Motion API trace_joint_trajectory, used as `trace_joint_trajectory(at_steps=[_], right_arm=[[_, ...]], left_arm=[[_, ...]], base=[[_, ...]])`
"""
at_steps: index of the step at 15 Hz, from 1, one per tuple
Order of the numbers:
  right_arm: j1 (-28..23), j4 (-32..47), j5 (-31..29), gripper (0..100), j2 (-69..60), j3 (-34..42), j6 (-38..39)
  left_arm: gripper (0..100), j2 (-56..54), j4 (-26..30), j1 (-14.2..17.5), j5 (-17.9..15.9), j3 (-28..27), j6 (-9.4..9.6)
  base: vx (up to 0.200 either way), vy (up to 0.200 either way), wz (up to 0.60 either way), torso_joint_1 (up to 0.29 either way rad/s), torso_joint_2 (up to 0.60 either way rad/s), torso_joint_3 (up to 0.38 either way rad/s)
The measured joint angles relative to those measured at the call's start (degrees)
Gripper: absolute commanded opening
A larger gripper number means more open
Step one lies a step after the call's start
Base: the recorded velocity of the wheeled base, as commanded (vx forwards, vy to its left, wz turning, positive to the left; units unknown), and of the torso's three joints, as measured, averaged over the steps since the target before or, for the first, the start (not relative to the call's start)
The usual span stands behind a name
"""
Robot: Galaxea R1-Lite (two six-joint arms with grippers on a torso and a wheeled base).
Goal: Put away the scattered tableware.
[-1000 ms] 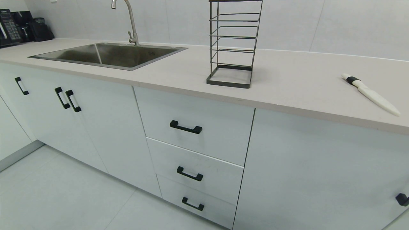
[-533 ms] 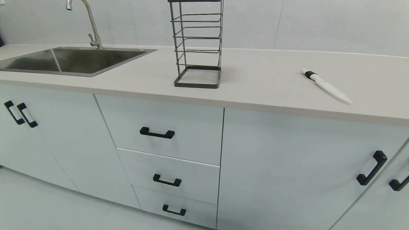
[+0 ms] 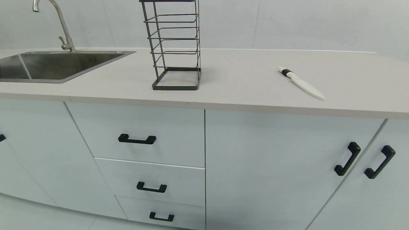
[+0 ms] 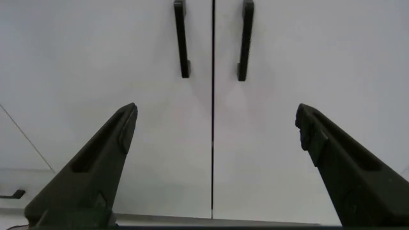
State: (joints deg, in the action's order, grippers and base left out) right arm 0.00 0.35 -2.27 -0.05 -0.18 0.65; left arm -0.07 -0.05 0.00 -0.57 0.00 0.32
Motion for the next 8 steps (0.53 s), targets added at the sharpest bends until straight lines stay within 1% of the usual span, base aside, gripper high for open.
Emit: trace_joint_trajectory(at_steps=[1,8], right_arm=[[0.0,0.0,0.0,100,0.0,0.0,0.04],[0.0,-0.02,-0.02,100,0.0,0.02,-0.11]], left_arm=[[100,0.0,-0.05,0.0,0.04,0.0,-0.02],[100,0.0,-0.02,0.0,0.04,0.0,-0.07]], base=[[0.0,0.0,-0.6,0.007,0.0,0.002],[0.0,0.0,0.0,0.0,0.0,0.0]])
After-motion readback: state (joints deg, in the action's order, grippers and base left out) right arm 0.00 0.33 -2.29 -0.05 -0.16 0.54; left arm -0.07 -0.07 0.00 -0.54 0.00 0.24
